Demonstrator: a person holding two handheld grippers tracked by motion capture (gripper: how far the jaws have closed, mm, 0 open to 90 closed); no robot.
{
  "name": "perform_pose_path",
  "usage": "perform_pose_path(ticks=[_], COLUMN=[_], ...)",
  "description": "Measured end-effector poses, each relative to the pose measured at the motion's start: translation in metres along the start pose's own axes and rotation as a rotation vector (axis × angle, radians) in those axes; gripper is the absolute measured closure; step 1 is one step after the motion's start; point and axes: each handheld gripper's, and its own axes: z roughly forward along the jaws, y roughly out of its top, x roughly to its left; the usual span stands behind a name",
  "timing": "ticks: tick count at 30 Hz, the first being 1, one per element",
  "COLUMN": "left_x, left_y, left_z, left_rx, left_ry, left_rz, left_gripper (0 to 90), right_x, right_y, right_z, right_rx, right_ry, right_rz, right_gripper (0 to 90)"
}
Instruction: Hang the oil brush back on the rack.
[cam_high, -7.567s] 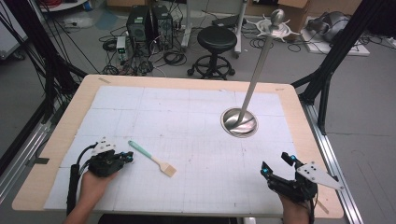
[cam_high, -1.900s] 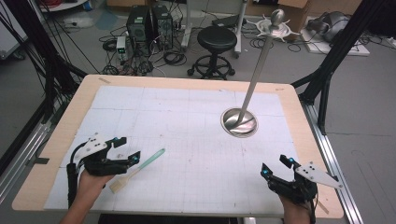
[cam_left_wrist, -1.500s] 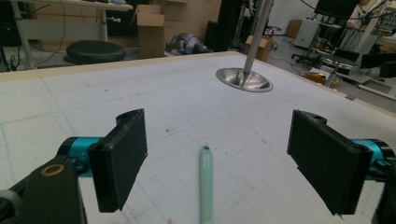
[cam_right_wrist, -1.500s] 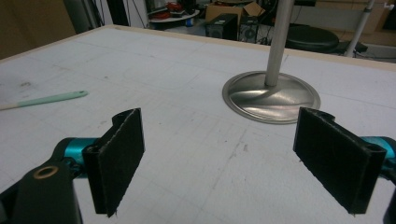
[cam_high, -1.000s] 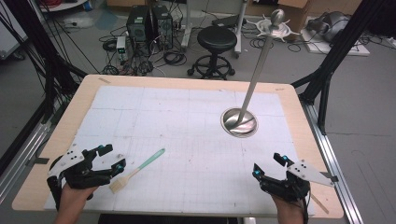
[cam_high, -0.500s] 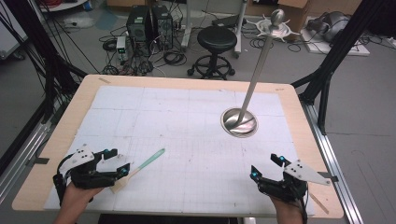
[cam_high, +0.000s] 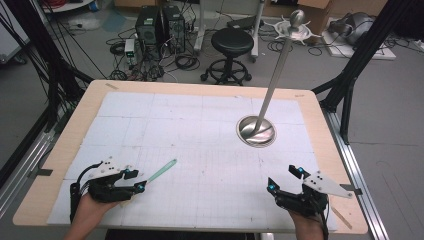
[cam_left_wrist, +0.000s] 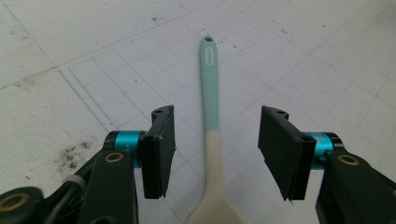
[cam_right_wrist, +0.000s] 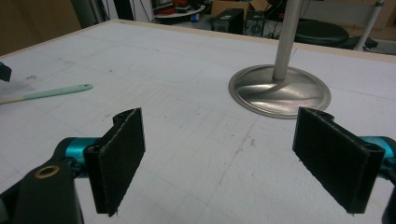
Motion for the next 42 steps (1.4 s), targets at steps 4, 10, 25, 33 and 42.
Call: perform_pose_path(ticks=[4, 10, 25, 33, 42], left_x=[0.001, -0.003, -0.008, -0.007, -0.006], left_y=[0.001, 0.003, 0.005, 0.005, 0.006], left_z=[0.008, 0.018, 0.025, 0.025, 0.021], left_rx=[0.033, 0.088, 0.133, 0.133, 0.098], left_ry=[0.009, 0.013, 0.051, 0.047, 0.046], left_rz=[-0.002, 0.033, 0.073, 0.061, 0.038], left_gripper=[50.1, 59.0, 77.7, 81.5, 81.8], right_x=[0.0, 0.0, 0.0, 0.001, 0.0], right_y=[0.0, -0.001, -0.001, -0.001, -0.001], right_z=[0.002, 0.005, 0.005, 0.006, 0.006], right_rx=[0.002, 0.015, 0.017, 0.027, 0.032], right_ry=[-0.001, 0.001, 0.0, 0.005, 0.014], right_rz=[0.01, 0.001, 0.009, -0.001, 0.007], right_gripper=[16.1, 16.1, 16.1, 16.1, 16.2])
